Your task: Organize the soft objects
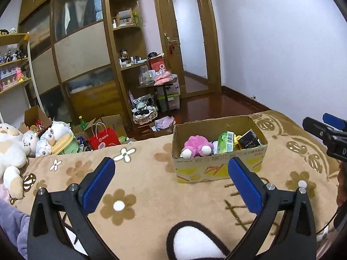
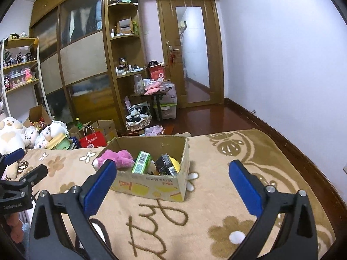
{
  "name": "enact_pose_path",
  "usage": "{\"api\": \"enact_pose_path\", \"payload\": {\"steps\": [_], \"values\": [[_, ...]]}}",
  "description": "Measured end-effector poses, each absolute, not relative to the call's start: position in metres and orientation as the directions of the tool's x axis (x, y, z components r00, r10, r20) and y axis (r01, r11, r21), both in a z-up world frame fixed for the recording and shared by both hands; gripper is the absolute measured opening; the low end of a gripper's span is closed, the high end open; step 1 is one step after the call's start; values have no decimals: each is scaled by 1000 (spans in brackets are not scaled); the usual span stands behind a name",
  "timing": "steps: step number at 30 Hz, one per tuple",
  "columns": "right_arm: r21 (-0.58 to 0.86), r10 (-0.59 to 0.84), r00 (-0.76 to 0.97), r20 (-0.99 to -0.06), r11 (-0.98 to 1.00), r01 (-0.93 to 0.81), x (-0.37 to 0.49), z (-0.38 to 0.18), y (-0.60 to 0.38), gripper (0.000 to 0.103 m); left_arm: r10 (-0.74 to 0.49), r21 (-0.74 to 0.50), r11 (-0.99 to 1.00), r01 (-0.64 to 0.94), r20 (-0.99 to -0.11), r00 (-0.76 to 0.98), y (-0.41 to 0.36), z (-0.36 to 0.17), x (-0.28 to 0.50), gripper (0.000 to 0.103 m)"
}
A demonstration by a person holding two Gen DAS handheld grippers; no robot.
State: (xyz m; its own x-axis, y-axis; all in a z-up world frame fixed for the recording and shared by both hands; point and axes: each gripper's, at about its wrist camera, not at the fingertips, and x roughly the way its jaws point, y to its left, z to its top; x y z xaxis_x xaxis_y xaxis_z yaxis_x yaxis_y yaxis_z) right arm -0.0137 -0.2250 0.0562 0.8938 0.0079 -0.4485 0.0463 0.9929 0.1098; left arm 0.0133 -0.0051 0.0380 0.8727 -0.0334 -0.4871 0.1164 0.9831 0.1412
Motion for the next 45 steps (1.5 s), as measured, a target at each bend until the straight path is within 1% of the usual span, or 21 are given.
{"api": "enact_pose_path", "payload": {"steps": [5, 11, 14, 18, 25, 31, 45], "values": [[75, -27, 910, -414, 995, 64, -27, 50, -226, 103, -11, 133, 987, 87, -488, 873, -2, 36, 14, 103], [101, -18, 910, -414, 993, 66, -29, 43, -231, 103, 4, 100, 994, 53, -496, 869, 3, 31, 20, 103], [107, -18, 907, -421, 992, 69, -27, 38, -234, 103, 16, 104, 994, 41, -495, 868, 2, 28, 23, 103], [92, -28, 902, -431, 993, 75, -25, 36, -236, 103, 4, 103, 993, 55, -506, 863, 0, 25, 25, 103], [113, -33, 899, -437, 989, 92, -24, 35, -239, 103, -45, 107, 987, 117, -513, 857, -8, 22, 23, 103], [110, -32, 898, -438, 990, 89, -24, 34, -240, 103, -33, 140, 983, 121, -513, 858, -16, 21, 21, 103], [110, -29, 892, -452, 990, 88, -22, 30, -241, 103, -24, 129, 986, 108, -524, 851, -15, 19, 24, 103]]}}
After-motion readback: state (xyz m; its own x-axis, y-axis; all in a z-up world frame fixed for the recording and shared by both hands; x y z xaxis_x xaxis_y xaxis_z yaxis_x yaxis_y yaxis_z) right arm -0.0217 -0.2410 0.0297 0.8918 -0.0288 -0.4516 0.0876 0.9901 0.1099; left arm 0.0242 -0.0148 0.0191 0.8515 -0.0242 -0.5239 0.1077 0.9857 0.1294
